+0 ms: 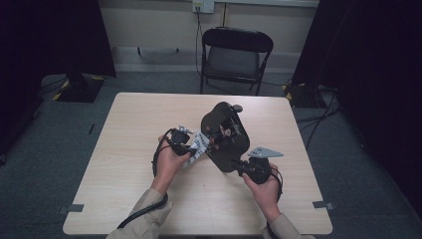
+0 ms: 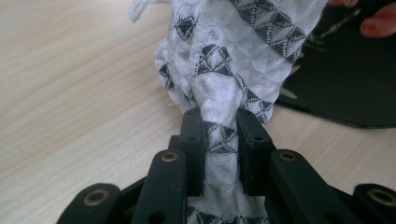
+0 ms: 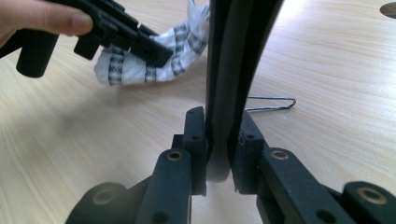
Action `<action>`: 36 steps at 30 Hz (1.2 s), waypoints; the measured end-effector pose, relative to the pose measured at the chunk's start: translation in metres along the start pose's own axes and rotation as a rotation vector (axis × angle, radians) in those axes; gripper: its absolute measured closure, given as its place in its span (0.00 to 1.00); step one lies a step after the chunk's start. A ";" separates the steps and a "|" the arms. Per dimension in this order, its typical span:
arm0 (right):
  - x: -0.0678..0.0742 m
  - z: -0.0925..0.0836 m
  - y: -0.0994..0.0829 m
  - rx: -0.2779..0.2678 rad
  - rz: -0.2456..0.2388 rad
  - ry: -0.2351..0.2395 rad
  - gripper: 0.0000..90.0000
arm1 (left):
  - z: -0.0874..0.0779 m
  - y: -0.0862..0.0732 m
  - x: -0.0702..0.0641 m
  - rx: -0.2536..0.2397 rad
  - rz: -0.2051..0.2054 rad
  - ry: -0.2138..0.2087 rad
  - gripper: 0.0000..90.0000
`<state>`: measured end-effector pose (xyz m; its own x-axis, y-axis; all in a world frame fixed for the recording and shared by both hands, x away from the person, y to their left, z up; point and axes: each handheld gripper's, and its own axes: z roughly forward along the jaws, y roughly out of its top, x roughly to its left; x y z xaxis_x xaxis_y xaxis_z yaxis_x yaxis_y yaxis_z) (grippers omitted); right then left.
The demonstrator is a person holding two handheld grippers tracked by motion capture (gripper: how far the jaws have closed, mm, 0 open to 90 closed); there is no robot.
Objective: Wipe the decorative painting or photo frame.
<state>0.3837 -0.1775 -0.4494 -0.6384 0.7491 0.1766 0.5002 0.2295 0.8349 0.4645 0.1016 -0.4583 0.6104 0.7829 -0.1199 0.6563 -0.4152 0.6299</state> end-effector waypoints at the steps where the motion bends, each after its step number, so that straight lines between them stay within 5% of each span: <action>1: 0.000 0.000 0.000 0.000 0.000 0.000 0.87 | 0.000 0.000 0.000 0.000 0.000 0.000 0.83; 6: 0.000 0.000 0.000 0.003 -0.002 0.000 0.87 | 0.007 -0.009 -0.002 0.043 0.006 -0.006 0.83; 16: 0.000 -0.001 0.000 -0.003 0.005 -0.002 0.87 | -0.007 -0.014 0.001 0.028 0.000 -0.018 0.83; 23: 0.000 -0.008 0.001 -0.030 -0.001 -0.014 0.85 | -0.046 0.003 0.008 -0.056 -0.007 -0.007 0.83; 29: 0.002 -0.007 -0.001 -0.020 0.003 -0.014 0.87 | -0.087 0.035 0.009 -0.175 -0.014 0.008 0.83; 36: 0.001 -0.006 0.000 -0.013 0.008 -0.011 0.88 | -0.107 0.067 0.000 -0.267 0.004 0.012 0.83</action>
<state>0.3792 -0.1804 -0.4455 -0.6281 0.7576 0.1779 0.4977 0.2154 0.8402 0.4610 0.1234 -0.3338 0.6063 0.7877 -0.1088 0.5127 -0.2827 0.8107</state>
